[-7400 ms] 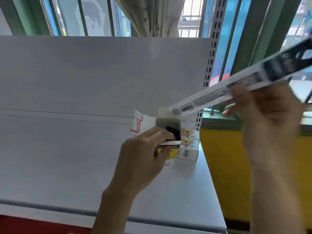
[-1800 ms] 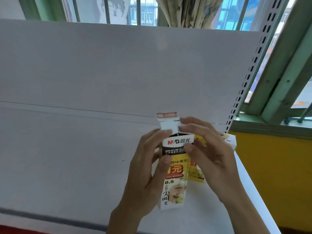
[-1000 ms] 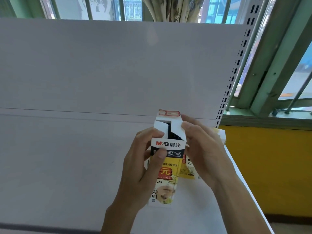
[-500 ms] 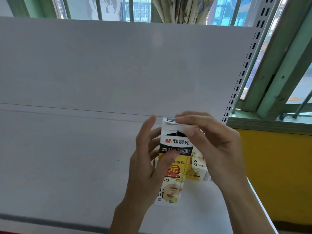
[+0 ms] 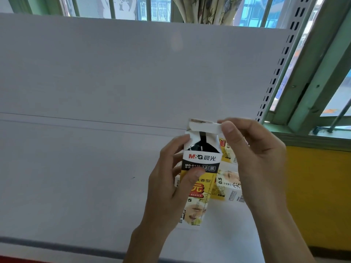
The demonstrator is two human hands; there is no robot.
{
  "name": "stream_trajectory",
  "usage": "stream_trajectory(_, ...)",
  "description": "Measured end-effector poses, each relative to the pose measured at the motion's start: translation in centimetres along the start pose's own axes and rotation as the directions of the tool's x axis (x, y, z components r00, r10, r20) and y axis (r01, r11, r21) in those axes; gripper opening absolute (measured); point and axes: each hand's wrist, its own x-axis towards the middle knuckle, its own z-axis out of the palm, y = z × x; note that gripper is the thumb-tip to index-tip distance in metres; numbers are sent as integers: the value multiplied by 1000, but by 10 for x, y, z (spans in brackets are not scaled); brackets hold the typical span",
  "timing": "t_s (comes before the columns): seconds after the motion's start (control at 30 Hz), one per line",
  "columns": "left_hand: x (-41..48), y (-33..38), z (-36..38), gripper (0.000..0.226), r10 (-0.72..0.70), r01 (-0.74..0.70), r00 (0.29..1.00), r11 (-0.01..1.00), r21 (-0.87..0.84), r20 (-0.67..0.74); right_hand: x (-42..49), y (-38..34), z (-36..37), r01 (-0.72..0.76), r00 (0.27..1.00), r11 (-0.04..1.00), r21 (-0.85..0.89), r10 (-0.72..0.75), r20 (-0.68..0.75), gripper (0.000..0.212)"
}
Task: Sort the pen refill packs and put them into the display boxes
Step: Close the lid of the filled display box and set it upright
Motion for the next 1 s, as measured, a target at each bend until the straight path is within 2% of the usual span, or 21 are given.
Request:
stream_trajectory(0.3,1,-2,-2,41,14,-16,1000,997,80,26,-4,-5,-2,1,999,998,-60,-4,-37,11)
stream_trajectory(0.5,5,0,-2,39,16,-19,999,995,95,29,-4,-9,-6,-1,1000,1000,7,1,-13,7)
stream_trajectory(0.63,5,3,-1,41,-6,5,1000,999,48,23,-5,-3,-6,40,999,999,-18,-40,-10,10)
stream_trajectory(0.77,3,3,-1,49,-40,40,999,998,-42,3,-6,3,-8,159,987,984,-82,-157,27,14)
stream_trajectory(1.0,1,7,-1,55,-2,2,999,1000,-15,32,-9,13,-14,248,966,964,-98,-238,100,9)
